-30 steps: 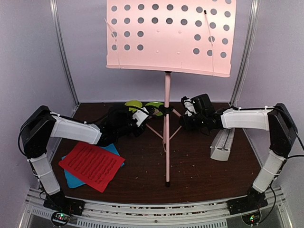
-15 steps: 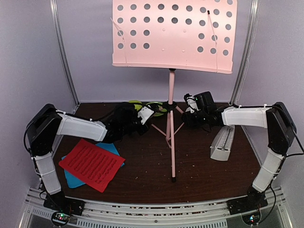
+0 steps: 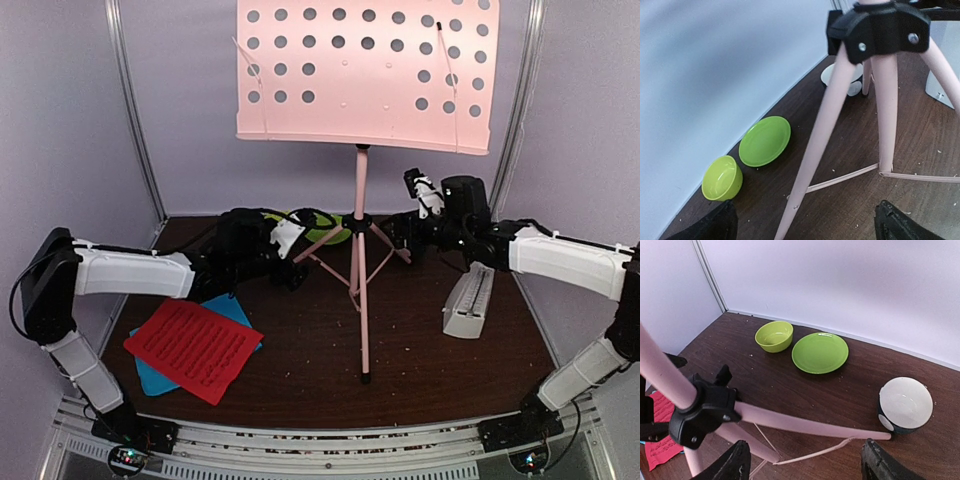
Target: Set up the instrument practice props
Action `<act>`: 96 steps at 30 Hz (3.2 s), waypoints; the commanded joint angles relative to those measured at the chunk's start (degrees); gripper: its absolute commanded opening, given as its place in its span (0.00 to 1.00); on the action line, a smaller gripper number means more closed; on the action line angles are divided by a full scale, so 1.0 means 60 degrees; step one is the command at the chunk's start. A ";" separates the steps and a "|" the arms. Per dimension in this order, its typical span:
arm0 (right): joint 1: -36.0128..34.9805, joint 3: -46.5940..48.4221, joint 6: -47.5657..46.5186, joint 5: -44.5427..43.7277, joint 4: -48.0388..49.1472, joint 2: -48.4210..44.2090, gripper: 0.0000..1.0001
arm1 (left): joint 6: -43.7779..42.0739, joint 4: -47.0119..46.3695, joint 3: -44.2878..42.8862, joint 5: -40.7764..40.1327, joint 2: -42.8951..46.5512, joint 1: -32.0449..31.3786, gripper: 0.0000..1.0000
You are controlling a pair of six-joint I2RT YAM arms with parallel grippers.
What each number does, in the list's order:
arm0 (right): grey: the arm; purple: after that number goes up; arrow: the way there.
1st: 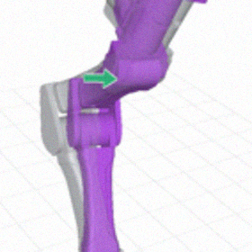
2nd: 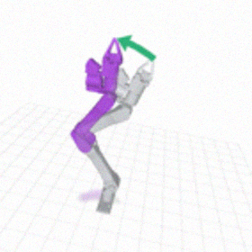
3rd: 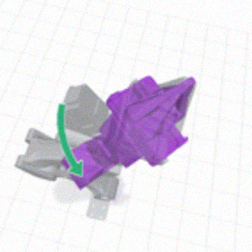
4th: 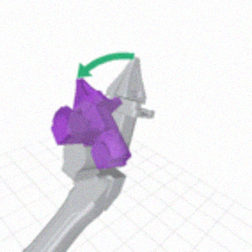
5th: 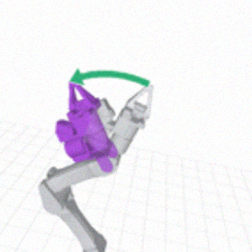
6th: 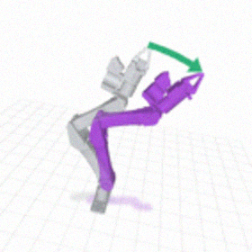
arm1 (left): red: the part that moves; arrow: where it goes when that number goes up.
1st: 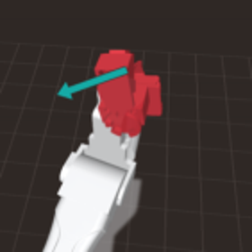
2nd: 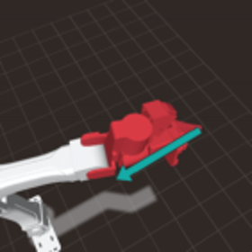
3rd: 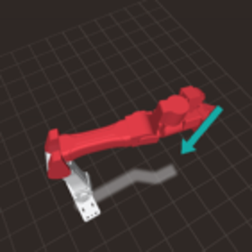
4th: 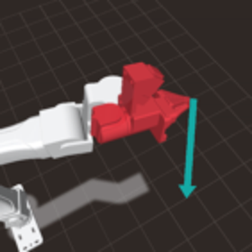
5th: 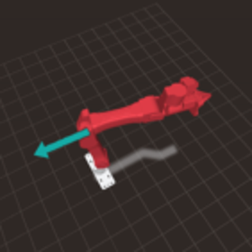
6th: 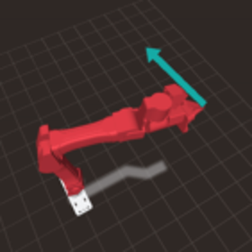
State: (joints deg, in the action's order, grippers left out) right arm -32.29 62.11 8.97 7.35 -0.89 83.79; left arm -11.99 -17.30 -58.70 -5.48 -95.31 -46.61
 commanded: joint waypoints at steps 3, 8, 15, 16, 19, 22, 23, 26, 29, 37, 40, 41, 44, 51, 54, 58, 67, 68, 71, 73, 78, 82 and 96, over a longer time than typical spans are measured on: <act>-0.0007 -0.2025 0.0443 -0.0241 0.0764 -0.1939 0.80 | 0.1990 0.1716 0.0012 -0.0602 0.1360 0.0179 0.98; -0.0007 -0.2654 0.0510 -0.0456 -0.0200 -0.3432 0.82 | 0.3613 0.3532 -0.0213 -0.0859 0.2237 0.0367 0.98; -0.0144 -0.3099 0.1427 0.0177 -0.1716 -0.4896 0.86 | 0.6132 0.7453 -0.0595 -0.0734 0.2736 0.1147 0.98; -0.0207 -0.3190 0.1565 0.0275 -0.1838 -0.5067 0.86 | 0.6364 0.7660 -0.0448 -0.0526 0.2892 0.1248 0.98; -0.0553 -0.3383 0.1922 0.0612 -0.2162 -0.5463 0.86 | 0.6869 0.7647 0.0428 0.1266 0.3482 0.2025 0.98; -0.1014 -0.3558 0.2234 0.0705 -0.2426 -0.5771 0.86 | 0.7006 0.7730 0.0855 0.3068 0.4045 0.3099 0.98; -0.1159 -0.3655 0.2327 0.0731 -0.2430 -0.5840 0.85 | 0.6861 0.7931 0.0861 0.3317 0.4184 0.3510 0.98; -0.1509 -0.3823 0.2546 0.0750 -0.2506 -0.5951 0.85 | 0.6016 0.8424 0.0801 0.4084 0.4363 0.4846 0.98; -0.1768 -0.3775 0.2552 0.0648 -0.2732 -0.5996 0.85 | 0.5316 0.8504 0.0828 0.5242 0.4264 0.6554 0.98; -0.1913 -0.3439 0.2543 0.0745 -0.2755 -0.5869 0.86 | 0.3595 0.9423 -0.0078 0.6482 0.2134 0.9815 0.98; -0.1929 -0.3219 0.2578 0.0979 -0.2705 -0.5536 0.86 | 0.3194 0.9418 -0.0343 0.6379 0.1403 1.0181 0.98; -0.1927 -0.3161 0.2621 0.1053 -0.2657 -0.5441 0.86 | 0.3054 0.9419 -0.0457 0.6344 0.1072 1.0242 0.98; -0.1950 -0.2993 0.2717 0.1096 -0.2489 -0.5208 0.86 | 0.2555 0.9690 -0.0905 0.6199 -0.0039 1.0311 0.98; -0.1992 -0.2466 0.2829 0.1050 -0.2311 -0.4569 0.86 | 0.1835 0.9918 -0.1845 0.6057 -0.1780 1.0420 0.90; -0.2009 -0.2399 0.2899 0.1236 -0.2048 -0.4323 0.86 | 0.1510 1.0235 -0.2408 0.6230 -0.2582 1.0420 0.81; -0.2019 -0.2229 0.2846 0.1192 -0.1967 -0.4106 0.87 | 0.1213 1.0486 -0.2608 0.6602 -0.3215 1.0423 0.61; -0.2019 -0.1871 0.2534 0.1344 -0.1948 -0.3656 0.87 | 0.1030 1.0950 -0.2589 0.6605 -0.3583 1.0437 0.33; -0.2014 -0.1815 0.2493 0.1362 -0.1947 -0.3596 0.87 | 0.1031 1.0954 -0.2499 0.6584 -0.3554 1.0433 0.32; -0.2013 -0.1686 0.2392 0.1414 -0.1910 -0.3447 0.87 | 0.1059 1.0803 -0.2100 0.6716 -0.3428 1.0343 0.29; -0.2007 -0.1651 0.2367 0.1425 -0.1858 -0.3381 0.87 | 0.1087 1.0718 -0.1898 0.6668 -0.3368 1.0208 0.27; -0.2023 -0.1729 0.2353 0.1465 -0.1755 -0.3359 0.87 | 0.1162 1.0518 -0.1627 0.6243 -0.3237 0.9867 0.23; -0.2016 -0.1803 0.2306 0.1470 -0.1759 -0.3385 0.87 | 0.1165 1.0442 -0.1559 0.5960 -0.3083 0.9702 0.15; -0.2001 -0.1904 0.2330 0.1439 -0.1615 -0.3476 0.86 | 0.1545 1.0150 -0.1278 0.5937 -0.1444 0.8482 0.00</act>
State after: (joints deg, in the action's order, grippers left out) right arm -44.01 50.54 23.33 15.64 -12.14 63.55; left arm -3.99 44.16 -67.22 29.61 -109.47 8.16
